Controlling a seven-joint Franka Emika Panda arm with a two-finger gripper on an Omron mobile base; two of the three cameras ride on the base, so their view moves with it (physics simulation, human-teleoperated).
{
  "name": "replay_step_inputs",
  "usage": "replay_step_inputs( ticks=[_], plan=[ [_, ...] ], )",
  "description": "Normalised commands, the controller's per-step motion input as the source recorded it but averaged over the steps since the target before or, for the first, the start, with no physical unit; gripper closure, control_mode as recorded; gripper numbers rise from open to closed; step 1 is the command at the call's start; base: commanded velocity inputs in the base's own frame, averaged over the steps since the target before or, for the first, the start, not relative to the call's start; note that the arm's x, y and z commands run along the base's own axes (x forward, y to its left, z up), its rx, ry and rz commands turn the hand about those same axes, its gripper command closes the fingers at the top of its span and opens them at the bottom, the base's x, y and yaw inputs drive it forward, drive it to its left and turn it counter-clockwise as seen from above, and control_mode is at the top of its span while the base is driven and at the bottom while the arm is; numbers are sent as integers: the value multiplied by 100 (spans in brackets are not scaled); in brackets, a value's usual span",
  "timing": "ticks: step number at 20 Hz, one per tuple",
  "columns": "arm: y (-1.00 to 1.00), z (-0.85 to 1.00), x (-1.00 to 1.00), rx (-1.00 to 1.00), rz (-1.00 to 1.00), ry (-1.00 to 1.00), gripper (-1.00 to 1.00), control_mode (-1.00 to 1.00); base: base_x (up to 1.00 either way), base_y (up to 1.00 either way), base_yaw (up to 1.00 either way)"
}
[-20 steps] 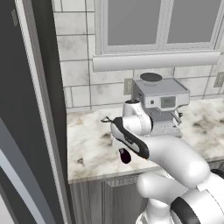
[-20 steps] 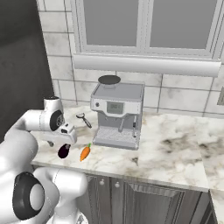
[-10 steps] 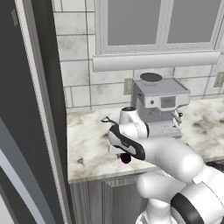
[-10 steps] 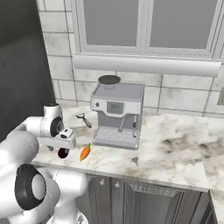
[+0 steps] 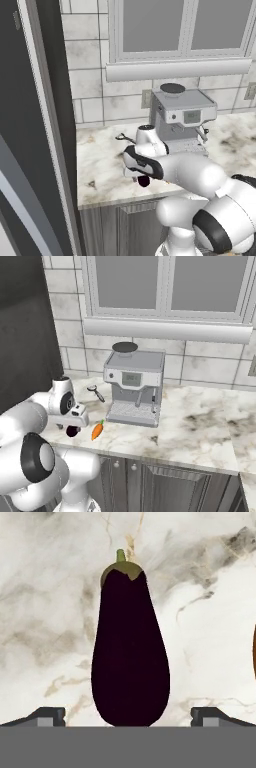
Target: Place the eggplant and carrot inside the fridge drawer. Close the drawer after placing the vegetables.
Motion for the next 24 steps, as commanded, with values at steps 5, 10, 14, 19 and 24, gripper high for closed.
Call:
replay_step_inputs(
  ticks=[5,10,14,19,24],
  plan=[
    [0,-5,25,0,4,1,-100,-100,0,0,0],
    [0,-18,5,0,4,0,-100,-100,0,0,0],
    [3,-27,-1,0,3,0,-100,-100,0,0,0],
    [19,-30,-15,-2,1,0,100,-100,0,0,0],
    [0,27,-44,0,0,-5,100,-100,0,0,0]
  ],
)
